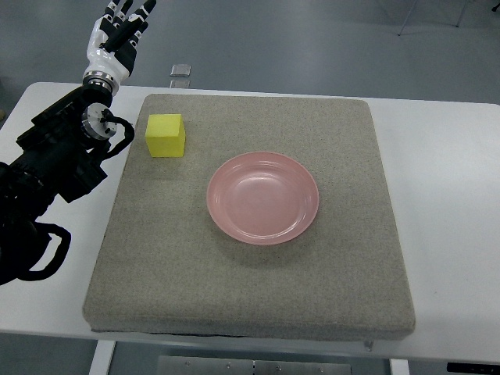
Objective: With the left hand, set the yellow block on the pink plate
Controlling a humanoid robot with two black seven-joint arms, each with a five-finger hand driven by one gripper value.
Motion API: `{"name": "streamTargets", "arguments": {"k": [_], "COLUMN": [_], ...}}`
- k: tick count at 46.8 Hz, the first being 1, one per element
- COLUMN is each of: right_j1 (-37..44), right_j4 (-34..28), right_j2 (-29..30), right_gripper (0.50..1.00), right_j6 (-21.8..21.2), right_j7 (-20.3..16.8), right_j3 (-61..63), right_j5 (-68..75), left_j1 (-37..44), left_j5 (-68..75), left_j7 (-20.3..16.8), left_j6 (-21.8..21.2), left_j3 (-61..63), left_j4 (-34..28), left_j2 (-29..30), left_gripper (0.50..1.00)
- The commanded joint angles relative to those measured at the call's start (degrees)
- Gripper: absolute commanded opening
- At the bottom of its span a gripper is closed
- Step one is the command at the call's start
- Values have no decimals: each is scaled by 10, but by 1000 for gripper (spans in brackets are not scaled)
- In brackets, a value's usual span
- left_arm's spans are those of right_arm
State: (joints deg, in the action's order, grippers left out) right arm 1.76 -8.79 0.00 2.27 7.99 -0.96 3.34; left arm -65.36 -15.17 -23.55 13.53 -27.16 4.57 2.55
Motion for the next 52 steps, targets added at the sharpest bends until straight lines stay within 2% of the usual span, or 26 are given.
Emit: {"name": "streamTargets", "arguments": {"k": [1,41,52], "right_j1": [0,0,0], "right_j4": [0,0,0], "right_j2": [0,0,0], "right_gripper": [924,924,924], "right_j6": [0,0,-1], "right_j7": [0,0,0], "right_j3": [0,0,0], "right_j5": [0,0,0], "left_j1": [1,14,2], "left_j5": [0,0,0], "left_j7": [-1,-3,-2], "left_j6": [1,11,3], "left_j3": [-1,-2,-1], "left_j4": [0,0,0], "left_j2": [0,20,23], "left_gripper": [994,994,994]}}
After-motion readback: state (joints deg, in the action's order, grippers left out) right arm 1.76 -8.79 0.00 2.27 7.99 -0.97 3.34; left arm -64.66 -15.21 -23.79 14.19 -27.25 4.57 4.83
